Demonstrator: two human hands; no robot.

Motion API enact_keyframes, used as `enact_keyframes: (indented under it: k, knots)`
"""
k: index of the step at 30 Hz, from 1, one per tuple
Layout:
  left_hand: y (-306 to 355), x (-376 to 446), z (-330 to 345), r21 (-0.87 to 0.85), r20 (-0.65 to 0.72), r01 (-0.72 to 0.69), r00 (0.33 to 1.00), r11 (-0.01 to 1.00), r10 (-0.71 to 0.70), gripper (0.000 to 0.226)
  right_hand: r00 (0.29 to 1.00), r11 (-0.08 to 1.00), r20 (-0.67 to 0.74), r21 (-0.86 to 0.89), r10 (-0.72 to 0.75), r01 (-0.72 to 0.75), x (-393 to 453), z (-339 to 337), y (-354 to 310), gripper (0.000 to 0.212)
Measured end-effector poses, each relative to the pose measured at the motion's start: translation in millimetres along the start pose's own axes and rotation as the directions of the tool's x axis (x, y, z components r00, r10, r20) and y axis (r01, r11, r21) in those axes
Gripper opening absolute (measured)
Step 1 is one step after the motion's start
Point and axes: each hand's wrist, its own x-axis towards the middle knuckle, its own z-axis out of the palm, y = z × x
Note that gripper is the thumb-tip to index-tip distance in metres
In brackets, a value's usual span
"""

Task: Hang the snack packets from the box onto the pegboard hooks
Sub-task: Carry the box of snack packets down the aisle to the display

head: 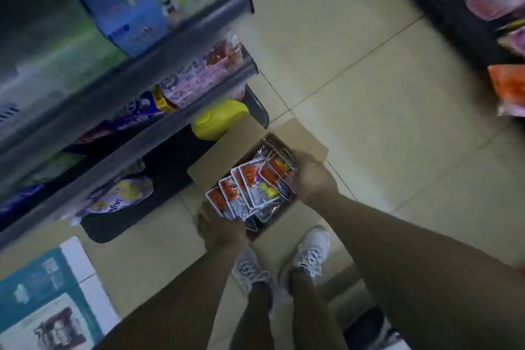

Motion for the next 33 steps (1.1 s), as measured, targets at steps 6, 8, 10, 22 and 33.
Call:
enact_keyframes:
  k: [6,8,10,22,33]
  knots:
    - [-24,57,35,-0.147,0.021,0.093,0.996,0.985,-0.090,0.089,0.992,0.992,0.024,-0.011,0.123,-0.123,54,37,22,0.057]
    - [-29,61,41,-0.080,0.022,0.078,0.997,0.994,-0.076,0.091,0.987,0.989,0.074,-0.040,0.142,-0.140,62,42,28,0.062]
    - [-38,68,48,-0.073,0.016,0.059,0.998,0.996,-0.058,0.090,0.987,0.988,0.069,-0.075,0.142,-0.137,70,43,36,0.059]
    - [-8,90,32,0.073,0.068,-0.463,0.886,0.884,0.458,0.044,0.803,0.794,-0.140,0.318,0.580,-0.518,-31,96,110,0.030]
    - [40,79,91,0.324,0.218,-0.467,0.883,0.823,0.416,0.044,0.728,0.625,0.044,0.479,0.684,-0.616,-42,88,178,0.022]
